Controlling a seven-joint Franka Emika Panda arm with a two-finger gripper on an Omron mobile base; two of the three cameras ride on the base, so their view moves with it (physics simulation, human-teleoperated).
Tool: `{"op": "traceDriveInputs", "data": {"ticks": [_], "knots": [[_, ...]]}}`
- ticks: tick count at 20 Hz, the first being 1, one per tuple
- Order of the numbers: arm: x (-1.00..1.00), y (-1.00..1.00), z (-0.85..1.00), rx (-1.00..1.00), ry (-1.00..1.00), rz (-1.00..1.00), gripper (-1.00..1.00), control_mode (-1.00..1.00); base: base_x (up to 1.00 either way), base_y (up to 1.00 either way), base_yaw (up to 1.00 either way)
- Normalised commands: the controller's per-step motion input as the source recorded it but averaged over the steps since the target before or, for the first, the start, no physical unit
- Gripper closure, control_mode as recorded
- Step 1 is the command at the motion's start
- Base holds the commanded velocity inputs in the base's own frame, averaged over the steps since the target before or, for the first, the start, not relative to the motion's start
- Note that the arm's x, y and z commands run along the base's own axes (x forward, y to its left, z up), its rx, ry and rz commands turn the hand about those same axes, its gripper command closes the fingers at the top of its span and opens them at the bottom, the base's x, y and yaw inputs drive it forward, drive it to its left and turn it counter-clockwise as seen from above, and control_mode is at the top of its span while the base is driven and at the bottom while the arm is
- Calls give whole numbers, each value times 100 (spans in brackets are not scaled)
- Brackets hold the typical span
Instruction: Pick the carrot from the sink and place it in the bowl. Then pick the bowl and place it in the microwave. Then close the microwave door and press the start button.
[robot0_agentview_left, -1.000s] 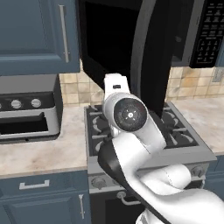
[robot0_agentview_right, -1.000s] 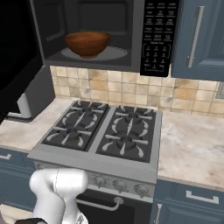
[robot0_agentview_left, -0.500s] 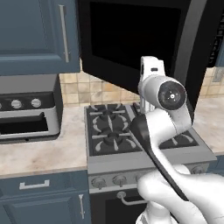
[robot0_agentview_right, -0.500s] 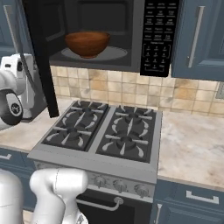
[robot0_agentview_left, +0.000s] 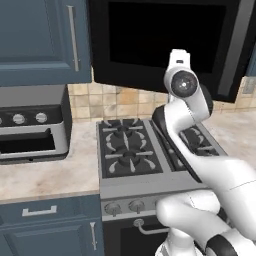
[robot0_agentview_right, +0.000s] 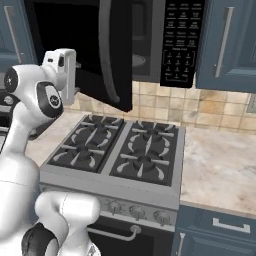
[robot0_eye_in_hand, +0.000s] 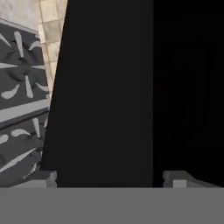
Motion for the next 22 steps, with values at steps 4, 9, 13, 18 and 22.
{"op": "traceDriveInputs", "data": {"ticks": [4,9,13,18,22], "knots": [[98,-32,2,0,0,-8,-100,-100,0,0,0],[79,-30,22,1,0,-3,-100,-100,0,0,0],[69,-27,26,1,0,0,-100,-100,0,0,0],[62,-30,12,1,0,0,-100,-100,0,0,0],[25,-27,3,4,0,0,-100,-100,0,0,0]]}}
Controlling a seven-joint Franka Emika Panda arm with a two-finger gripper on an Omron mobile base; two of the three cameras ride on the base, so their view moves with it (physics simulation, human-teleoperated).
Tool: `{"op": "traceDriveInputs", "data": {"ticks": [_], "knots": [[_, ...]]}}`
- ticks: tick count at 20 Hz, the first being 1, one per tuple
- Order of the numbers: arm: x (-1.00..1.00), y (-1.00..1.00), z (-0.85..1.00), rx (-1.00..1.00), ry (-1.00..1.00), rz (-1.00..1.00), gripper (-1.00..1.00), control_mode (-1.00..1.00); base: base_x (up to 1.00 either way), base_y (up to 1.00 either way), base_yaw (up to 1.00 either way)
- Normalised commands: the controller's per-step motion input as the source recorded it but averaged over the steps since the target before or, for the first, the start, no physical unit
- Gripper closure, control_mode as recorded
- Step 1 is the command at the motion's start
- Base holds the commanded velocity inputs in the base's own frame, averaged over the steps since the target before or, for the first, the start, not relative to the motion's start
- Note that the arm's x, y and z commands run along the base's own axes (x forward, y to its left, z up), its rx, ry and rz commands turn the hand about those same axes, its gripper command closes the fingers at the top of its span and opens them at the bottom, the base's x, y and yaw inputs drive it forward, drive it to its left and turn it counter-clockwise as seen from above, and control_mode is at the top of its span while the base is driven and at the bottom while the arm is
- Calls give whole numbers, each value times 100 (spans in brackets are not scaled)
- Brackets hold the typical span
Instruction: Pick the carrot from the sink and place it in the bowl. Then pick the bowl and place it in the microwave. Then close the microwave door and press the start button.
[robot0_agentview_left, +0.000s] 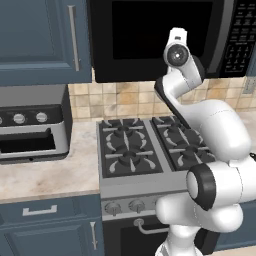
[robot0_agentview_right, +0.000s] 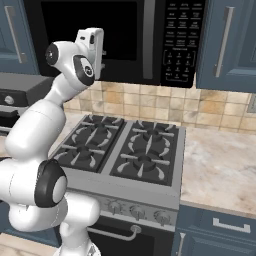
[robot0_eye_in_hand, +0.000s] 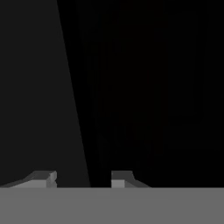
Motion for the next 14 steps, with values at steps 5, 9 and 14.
{"op": "traceDriveInputs", "data": {"ticks": [5,9,14], "knots": [[-34,-17,0,6,1,1,-100,-100,0,0,0],[-100,-50,4,24,-1,4,-100,-100,0,0,0],[-100,-86,0,21,0,12,-100,-100,0,0,0]]}}
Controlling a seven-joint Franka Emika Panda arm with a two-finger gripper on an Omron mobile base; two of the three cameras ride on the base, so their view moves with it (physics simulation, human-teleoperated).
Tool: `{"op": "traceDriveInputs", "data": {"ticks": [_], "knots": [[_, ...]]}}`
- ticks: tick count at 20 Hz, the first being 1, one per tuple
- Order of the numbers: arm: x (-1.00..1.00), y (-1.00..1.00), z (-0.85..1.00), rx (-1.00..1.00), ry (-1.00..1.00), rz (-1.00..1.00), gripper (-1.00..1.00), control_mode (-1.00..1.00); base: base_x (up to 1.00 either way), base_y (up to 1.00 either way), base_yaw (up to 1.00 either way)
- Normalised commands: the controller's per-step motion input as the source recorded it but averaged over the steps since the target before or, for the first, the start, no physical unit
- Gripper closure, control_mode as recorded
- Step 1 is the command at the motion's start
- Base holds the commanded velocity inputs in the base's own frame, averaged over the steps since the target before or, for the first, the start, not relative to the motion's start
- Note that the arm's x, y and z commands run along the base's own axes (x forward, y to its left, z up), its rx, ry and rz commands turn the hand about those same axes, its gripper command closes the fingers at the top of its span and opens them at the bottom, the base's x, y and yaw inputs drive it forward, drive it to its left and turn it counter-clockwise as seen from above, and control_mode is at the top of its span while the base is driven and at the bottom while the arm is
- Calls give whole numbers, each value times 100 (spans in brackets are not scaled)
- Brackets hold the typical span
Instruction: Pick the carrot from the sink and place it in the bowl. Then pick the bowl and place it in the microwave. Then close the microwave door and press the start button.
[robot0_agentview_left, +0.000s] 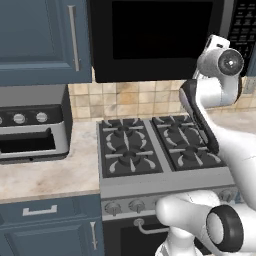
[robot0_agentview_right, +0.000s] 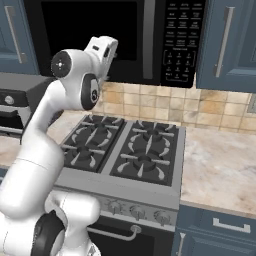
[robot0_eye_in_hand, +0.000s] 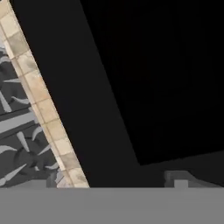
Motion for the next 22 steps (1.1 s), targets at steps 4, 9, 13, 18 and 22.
{"op": "traceDriveInputs", "data": {"ticks": [4,9,13,18,22], "knots": [[-77,-100,0,15,-1,18,-100,-100,0,0,0],[-20,-99,0,2,-17,23,-100,-100,0,0,0],[-1,-31,-4,-12,-21,27,-100,-100,0,0,0],[1,-19,-9,-10,0,11,-100,-100,0,0,0],[-1,-25,0,-13,-7,6,-100,-100,0,0,0]]}}
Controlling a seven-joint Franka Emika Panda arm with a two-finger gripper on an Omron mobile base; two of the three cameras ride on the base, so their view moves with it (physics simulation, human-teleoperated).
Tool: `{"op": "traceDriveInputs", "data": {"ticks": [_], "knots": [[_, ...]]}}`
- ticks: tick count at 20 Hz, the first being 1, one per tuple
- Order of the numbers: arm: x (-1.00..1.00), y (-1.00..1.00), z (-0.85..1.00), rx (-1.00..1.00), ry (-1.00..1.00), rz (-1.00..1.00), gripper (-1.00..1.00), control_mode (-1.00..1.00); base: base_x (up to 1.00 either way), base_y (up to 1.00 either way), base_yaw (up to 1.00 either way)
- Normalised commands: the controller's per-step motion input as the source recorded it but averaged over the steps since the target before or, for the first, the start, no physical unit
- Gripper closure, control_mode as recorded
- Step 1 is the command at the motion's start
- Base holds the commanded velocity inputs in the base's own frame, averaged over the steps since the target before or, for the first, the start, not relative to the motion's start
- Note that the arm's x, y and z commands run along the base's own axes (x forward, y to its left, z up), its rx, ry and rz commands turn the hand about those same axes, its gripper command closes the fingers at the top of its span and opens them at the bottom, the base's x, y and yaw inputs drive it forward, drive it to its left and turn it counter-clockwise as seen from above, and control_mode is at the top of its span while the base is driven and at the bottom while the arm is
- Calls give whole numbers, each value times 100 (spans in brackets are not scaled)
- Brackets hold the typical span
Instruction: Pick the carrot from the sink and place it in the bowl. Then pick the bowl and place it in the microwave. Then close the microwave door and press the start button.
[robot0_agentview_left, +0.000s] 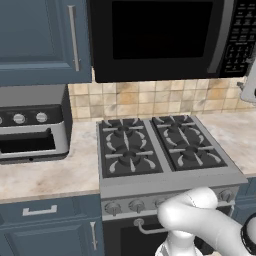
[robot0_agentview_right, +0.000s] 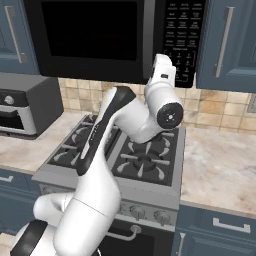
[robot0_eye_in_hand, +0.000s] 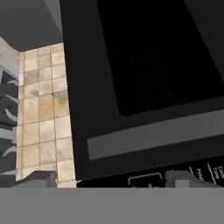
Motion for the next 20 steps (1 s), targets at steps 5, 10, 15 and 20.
{"op": "traceDriveInputs", "data": {"ticks": [5,10,15,20], "knots": [[0,-2,-8,-12,-6,-7,100,-100,0,0,0],[11,0,-24,-13,-4,-10,100,-100,0,0,0],[22,0,-4,-3,-2,-10,100,-100,0,0,0],[44,0,0,0,0,-7,100,-100,0,0,0]]}}
